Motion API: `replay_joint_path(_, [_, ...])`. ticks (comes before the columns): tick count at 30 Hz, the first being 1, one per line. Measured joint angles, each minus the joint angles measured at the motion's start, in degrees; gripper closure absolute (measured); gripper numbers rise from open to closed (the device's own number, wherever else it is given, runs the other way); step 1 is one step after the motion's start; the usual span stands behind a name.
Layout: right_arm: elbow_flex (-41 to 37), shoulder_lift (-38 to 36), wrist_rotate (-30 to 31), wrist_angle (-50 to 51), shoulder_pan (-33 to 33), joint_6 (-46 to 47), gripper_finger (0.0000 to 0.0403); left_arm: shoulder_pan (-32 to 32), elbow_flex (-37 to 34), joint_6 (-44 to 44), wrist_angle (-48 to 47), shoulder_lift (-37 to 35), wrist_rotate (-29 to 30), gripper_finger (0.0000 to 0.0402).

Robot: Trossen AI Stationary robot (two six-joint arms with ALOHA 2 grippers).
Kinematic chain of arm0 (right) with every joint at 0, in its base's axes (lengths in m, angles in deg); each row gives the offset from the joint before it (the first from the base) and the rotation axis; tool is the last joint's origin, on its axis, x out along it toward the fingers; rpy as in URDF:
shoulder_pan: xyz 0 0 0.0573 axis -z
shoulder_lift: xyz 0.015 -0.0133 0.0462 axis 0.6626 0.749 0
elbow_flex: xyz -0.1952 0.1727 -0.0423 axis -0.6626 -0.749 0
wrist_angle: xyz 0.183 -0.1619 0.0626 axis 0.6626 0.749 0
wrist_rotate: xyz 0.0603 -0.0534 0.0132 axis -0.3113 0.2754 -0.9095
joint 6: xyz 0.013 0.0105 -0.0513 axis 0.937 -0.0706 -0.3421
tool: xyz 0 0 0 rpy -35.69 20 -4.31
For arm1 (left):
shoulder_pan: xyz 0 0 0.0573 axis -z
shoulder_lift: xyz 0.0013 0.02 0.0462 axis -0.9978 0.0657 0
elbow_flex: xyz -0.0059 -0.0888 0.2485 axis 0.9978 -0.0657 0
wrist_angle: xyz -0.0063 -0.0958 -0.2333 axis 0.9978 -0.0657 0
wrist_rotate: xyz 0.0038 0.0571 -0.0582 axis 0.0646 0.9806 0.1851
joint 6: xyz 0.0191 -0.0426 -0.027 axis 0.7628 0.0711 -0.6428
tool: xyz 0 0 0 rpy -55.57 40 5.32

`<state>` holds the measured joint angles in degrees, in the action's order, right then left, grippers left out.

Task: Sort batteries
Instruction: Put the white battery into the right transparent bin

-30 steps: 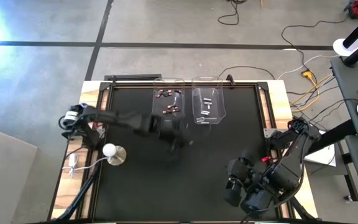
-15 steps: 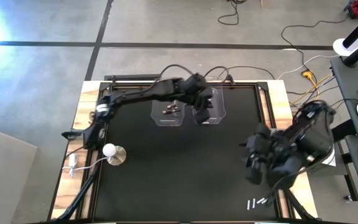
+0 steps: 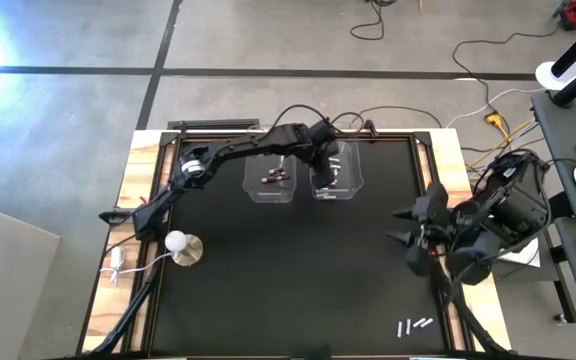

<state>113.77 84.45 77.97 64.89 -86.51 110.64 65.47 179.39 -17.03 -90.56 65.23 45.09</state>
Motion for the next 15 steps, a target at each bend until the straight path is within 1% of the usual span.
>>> replay_joint_path(2, [-0.2, -0.9, 3.38, -0.09, 1.17, 1.07, 0.0184, -0.59, -0.01, 1.87, 0.46, 0.0, -0.01, 0.0393])
replay_joint_path(5, [-0.2, -2.21, 5.09, 0.01, 3.54, 0.98, 0.0184, -1.15, 0.36, 3.54, 3.36, 0.11, -0.02, 0.0393])
replay_joint_path(7, [-0.27, -2.76, 5.04, -0.01, 5.89, -0.15, 0.0184, -1.43, 0.52, 3.61, 4.31, 0.6, -0.63, 0.0393])
replay_joint_path(9, [-0.27, -3.0, 4.98, -0.07, 9.14, -1.44, 0.0184, -1.62, 0.48, 3.63, 5.3, 1.01, -2.59, 0.0393])
replay_joint_path(13, [-1.07, -3.08, 4.37, -0.05, 17.01, -4.77, 0.0184, -1.63, 0.43, 4.7, 8.37, 1.05, -6.53, 0.0393])
replay_joint_path(15, [-2.37, -2.89, 1.92, -0.03, 21.07, -6.29, 0.0184, -1.9, 0.43, 4.66, 9.57, 0.95, -9.4, 0.0393])
